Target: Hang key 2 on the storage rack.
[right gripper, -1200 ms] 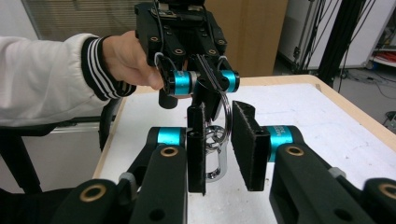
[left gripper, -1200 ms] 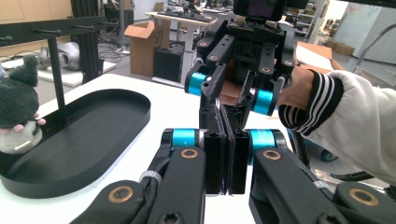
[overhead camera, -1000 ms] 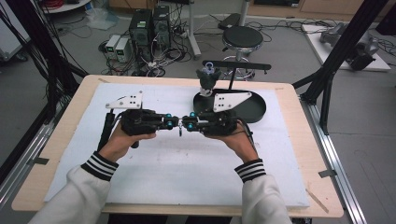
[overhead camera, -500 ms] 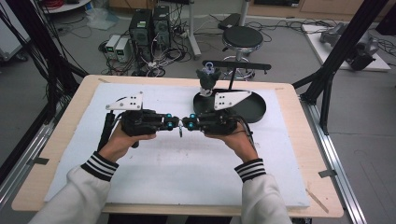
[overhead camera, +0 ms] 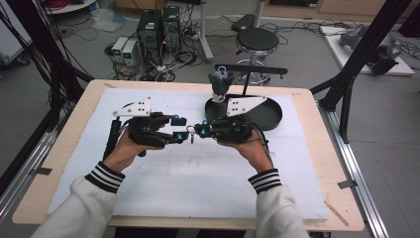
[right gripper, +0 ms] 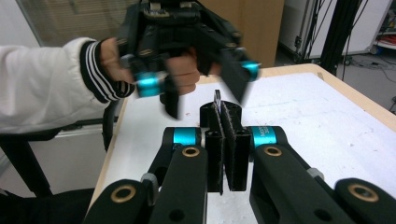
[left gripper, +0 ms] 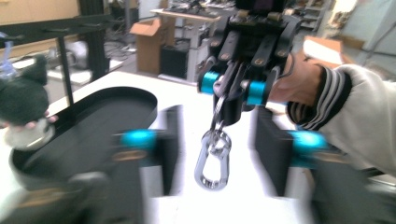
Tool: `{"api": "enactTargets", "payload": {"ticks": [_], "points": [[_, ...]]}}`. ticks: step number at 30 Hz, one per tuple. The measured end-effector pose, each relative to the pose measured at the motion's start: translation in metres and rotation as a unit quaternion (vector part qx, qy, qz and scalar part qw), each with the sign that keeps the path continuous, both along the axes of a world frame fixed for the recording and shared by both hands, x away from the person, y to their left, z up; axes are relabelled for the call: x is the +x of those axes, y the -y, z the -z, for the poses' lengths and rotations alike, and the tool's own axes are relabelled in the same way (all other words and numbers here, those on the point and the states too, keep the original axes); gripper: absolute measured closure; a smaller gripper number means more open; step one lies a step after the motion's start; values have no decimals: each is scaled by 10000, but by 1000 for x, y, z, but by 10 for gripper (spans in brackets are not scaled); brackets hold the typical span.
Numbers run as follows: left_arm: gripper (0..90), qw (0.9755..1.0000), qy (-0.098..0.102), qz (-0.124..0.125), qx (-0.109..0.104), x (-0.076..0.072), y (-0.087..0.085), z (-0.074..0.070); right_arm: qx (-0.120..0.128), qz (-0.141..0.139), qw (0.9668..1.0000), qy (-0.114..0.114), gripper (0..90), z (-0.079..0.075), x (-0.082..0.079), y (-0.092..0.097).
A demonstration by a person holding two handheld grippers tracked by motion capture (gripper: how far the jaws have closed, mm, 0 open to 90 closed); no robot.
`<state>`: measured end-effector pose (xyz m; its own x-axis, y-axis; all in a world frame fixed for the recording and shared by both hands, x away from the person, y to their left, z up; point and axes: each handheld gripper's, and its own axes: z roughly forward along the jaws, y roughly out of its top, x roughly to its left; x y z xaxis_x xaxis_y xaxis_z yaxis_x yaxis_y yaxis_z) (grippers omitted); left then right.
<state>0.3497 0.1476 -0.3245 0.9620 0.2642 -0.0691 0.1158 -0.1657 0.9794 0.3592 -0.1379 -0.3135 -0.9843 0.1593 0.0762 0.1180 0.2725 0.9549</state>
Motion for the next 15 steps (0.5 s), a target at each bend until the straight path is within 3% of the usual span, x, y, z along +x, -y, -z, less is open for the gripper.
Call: {"api": "enactTargets", "payload": {"ticks": [2,3,8,15], "points": [[42,9999,51,-156,51,0,-1,2,-14,54,10000,-3,888,0,0,1],[17,9994,120,-312,111,0,-3,3,-23,87,10000,11,888,0,0,2],[17,9982,219,-517,210,-3,-14,9,-11,234,9997,36,888,-2,0,8],[17,9941,268,-970,414,-10,-38,24,-32,549,9984,103,887,-7,3,26]]}}
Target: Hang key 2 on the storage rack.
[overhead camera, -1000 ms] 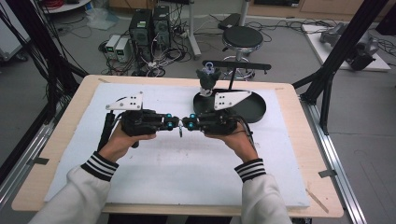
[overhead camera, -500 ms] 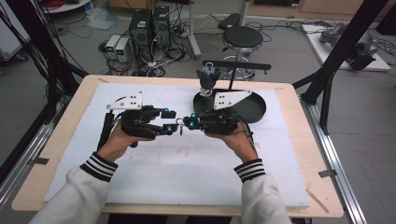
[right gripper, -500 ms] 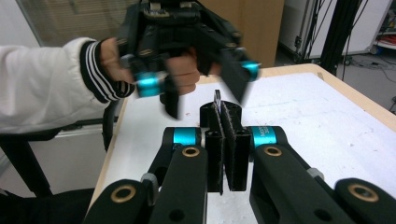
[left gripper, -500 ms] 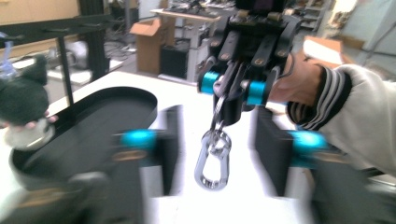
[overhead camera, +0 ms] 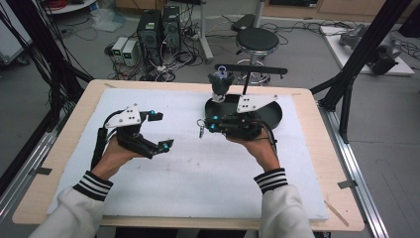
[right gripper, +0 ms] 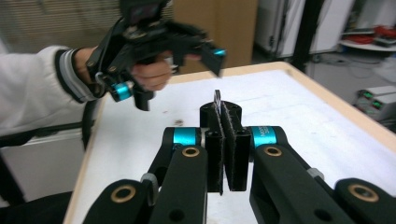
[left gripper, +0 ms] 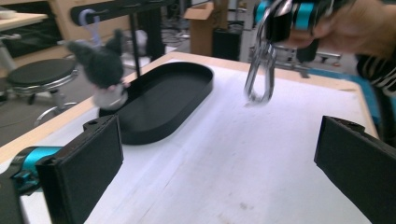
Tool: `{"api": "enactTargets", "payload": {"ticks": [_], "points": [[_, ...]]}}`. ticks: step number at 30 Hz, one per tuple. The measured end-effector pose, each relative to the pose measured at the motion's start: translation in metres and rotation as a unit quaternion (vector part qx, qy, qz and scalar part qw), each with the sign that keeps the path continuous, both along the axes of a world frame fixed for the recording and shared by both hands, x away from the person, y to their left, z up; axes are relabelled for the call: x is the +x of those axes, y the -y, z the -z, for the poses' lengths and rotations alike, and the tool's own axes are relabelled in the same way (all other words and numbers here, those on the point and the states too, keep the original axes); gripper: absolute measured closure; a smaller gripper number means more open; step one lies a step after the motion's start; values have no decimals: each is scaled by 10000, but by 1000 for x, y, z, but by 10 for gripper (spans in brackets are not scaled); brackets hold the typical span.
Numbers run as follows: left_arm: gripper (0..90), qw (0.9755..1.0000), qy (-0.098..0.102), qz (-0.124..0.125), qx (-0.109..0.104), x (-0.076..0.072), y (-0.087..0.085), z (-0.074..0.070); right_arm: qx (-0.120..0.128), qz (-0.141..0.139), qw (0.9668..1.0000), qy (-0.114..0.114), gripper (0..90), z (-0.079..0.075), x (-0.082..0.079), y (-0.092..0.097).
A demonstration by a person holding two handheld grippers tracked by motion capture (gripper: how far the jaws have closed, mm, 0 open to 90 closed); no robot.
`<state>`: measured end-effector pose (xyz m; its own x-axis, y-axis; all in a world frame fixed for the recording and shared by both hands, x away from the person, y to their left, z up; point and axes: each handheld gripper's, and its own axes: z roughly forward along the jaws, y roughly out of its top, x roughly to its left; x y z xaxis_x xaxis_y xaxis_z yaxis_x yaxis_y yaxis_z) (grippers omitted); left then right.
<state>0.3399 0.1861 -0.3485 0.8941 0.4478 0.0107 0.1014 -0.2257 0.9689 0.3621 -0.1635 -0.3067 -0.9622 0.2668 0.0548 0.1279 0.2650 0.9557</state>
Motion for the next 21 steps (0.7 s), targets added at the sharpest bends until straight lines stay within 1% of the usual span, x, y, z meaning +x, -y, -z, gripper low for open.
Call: {"api": "enactTargets", "payload": {"ticks": [1,3,4,6,9,10,12,14,17,18,19,21], "points": [[17,10000,8,-71,17,-2,-4,3,19,43,10000,-7,887,-1,1,4],[17,9997,114,-213,-8,-5,-12,9,1,182,9998,0,887,-3,4,12],[17,9997,84,-241,-14,-6,-16,13,-51,239,9997,-19,887,-4,5,15],[17,9993,50,-367,-7,-9,-22,19,-151,394,9991,12,887,-7,8,22],[17,9987,72,-508,77,-14,-31,28,-170,555,9983,64,887,-14,13,31],[17,9986,74,-525,43,-16,-35,31,-179,598,9980,65,887,-16,16,34],[17,9977,112,-673,37,-19,-40,37,-277,712,9970,109,887,-21,20,40],[17,9970,67,-767,-82,-22,-46,43,-318,776,9964,123,887,-26,24,45],[17,9957,56,-904,-173,-28,-52,53,-415,885,9951,134,887,-33,31,51],[17,9953,79,-942,-189,-30,-54,56,-421,917,9948,153,887,-35,33,53],[17,9949,109,-987,-200,-31,-56,58,-464,941,9944,105,887,-38,35,55],[17,9939,115,-1087,-172,-34,-59,63,-536,1003,9934,129,887,-42,40,58]]}}
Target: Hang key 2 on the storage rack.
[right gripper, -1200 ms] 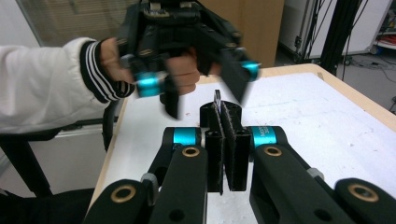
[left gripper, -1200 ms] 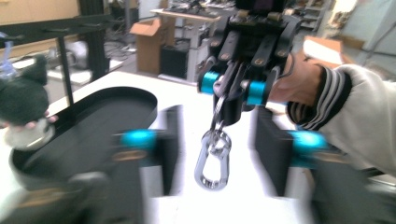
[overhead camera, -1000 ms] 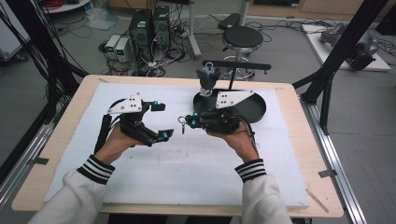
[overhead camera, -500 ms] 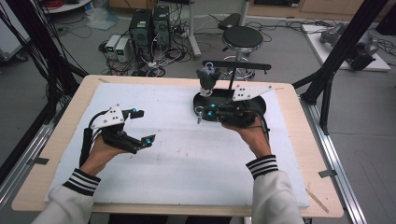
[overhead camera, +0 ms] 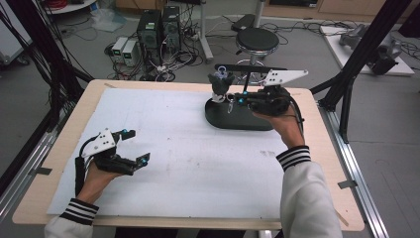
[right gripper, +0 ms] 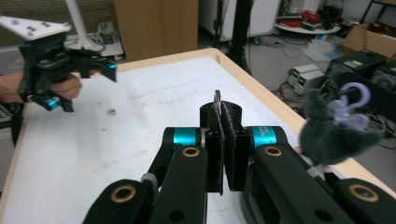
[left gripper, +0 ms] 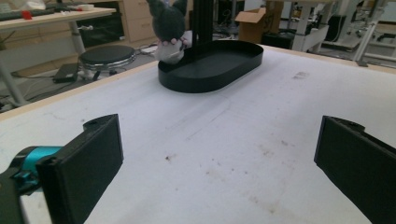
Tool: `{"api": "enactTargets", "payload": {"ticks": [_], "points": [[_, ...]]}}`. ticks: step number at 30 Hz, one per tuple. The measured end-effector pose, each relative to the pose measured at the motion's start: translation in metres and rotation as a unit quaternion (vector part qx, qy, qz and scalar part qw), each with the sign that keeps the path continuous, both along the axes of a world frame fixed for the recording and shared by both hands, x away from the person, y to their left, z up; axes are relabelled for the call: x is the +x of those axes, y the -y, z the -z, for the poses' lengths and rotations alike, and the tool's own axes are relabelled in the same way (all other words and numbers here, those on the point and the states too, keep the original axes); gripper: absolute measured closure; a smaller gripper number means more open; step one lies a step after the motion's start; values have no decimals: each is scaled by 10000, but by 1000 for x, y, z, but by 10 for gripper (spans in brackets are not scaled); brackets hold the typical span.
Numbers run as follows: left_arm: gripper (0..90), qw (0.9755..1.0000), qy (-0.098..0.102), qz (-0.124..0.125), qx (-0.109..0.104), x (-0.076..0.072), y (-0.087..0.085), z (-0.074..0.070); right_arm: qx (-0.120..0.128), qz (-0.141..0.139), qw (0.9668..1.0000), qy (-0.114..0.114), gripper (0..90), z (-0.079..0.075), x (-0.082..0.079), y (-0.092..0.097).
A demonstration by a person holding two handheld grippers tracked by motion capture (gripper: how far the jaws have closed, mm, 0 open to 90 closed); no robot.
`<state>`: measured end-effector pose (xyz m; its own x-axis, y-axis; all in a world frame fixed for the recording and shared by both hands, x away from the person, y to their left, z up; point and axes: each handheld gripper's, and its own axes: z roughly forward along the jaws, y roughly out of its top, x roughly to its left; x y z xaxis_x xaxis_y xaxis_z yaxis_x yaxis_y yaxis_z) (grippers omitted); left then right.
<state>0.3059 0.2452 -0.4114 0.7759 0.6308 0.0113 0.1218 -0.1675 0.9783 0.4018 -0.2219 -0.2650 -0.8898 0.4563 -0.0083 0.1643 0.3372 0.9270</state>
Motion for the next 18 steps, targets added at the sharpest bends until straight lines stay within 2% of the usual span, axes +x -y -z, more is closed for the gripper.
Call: {"api": "enactTargets", "payload": {"ticks": [3,7,12,13,18], "points": [[17,9999,46,-101,25,-4,-6,6,-113,90,9999,11,887,-6,7,4],[17,9996,65,-264,-104,-8,-14,12,-234,191,9995,-8,887,-12,16,9],[17,9990,107,-412,-123,-11,-21,17,-395,331,9987,-60,887,-21,29,14],[17,9989,118,-425,-138,-11,-22,18,-468,350,9983,-13,887,-23,31,15],[17,9983,171,-547,-70,-14,-24,26,-605,390,9974,-49,886,-32,43,17]]}}
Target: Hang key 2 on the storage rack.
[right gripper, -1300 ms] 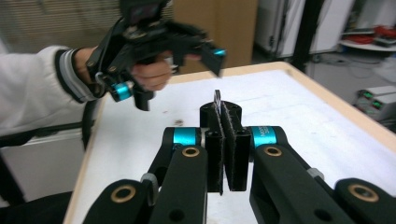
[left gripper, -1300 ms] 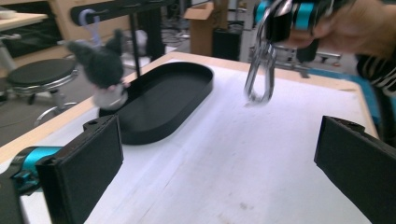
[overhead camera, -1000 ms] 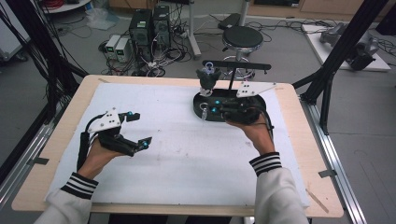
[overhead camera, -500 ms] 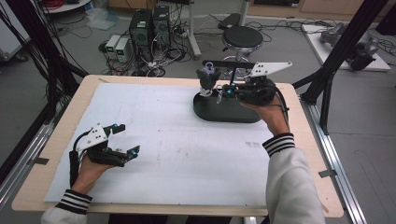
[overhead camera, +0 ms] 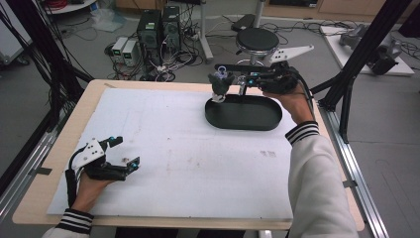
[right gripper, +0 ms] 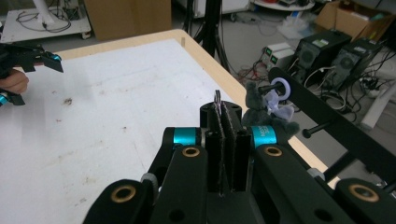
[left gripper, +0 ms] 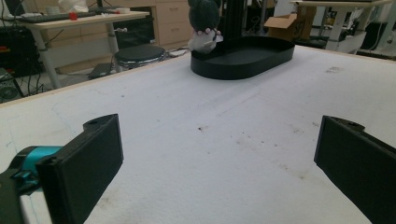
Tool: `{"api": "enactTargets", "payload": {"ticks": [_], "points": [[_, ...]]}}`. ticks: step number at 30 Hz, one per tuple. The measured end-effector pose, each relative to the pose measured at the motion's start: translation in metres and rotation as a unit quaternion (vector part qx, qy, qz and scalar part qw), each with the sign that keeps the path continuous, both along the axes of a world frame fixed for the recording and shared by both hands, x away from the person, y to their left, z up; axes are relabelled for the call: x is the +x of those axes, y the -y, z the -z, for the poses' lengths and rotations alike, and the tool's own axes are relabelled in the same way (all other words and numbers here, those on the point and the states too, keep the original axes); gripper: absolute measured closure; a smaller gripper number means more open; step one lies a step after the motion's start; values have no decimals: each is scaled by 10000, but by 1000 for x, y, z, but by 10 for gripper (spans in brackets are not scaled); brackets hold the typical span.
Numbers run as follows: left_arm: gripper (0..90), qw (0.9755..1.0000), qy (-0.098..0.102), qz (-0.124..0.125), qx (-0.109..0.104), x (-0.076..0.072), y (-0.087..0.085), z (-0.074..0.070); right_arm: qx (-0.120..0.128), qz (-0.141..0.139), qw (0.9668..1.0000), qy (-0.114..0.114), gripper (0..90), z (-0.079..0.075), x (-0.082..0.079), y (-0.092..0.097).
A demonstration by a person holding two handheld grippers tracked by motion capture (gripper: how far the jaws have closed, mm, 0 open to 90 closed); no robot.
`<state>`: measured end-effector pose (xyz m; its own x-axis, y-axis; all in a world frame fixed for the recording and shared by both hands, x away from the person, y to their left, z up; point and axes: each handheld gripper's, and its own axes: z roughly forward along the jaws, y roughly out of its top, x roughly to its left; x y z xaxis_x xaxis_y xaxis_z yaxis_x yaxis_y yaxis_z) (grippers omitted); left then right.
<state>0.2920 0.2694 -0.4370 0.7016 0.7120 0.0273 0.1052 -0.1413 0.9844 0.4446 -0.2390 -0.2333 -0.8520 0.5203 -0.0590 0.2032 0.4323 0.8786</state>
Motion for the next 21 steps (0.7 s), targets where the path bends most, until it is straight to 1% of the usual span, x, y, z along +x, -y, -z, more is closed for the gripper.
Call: {"api": "enactTargets", "payload": {"ticks": [1,2,3,4,7,8,10,11,12,13,14,16,19,21], "points": [[17,10000,17,-32,-40,-1,-1,2,-17,-3,10000,-4,887,-2,2,0],[17,9999,0,-54,-114,-1,-2,3,28,-18,10000,-14,886,-5,4,0],[17,9999,-5,-88,-135,-1,-2,5,-2,-20,10000,7,886,-7,6,1],[17,9998,-10,-115,-147,-2,-2,6,-27,25,10000,-59,886,-9,8,1],[17,9999,-10,-89,-100,-2,-4,8,-114,44,9999,-76,887,-14,14,1],[17,9999,-26,-85,-132,-2,-4,9,-116,19,9999,-47,887,-16,16,1],[17,9999,-43,-96,-126,-2,-4,10,-211,25,9998,-35,887,-20,21,0],[17,9998,-30,-102,-137,-2,-4,10,-274,19,9996,-71,887,-22,23,-1],[17,9998,-7,-115,-182,-2,-4,10,-325,44,9995,-41,887,-23,25,-2],[17,9997,22,-122,-202,-2,-5,11,-344,40,9994,-70,887,-25,27,-2],[17,9996,48,-128,-237,-3,-6,11,-372,22,9993,-49,887,-26,30,-2],[17,9993,94,-190,-303,-3,-7,11,-436,53,9990,-85,886,-26,34,-3],[17,9991,33,-231,-351,-2,-8,11,-552,67,9983,-148,886,-26,39,-5],[17,9991,28,-238,-348,-2,-8,12,-574,68,9982,-124,887,-24,43,-6]]}}
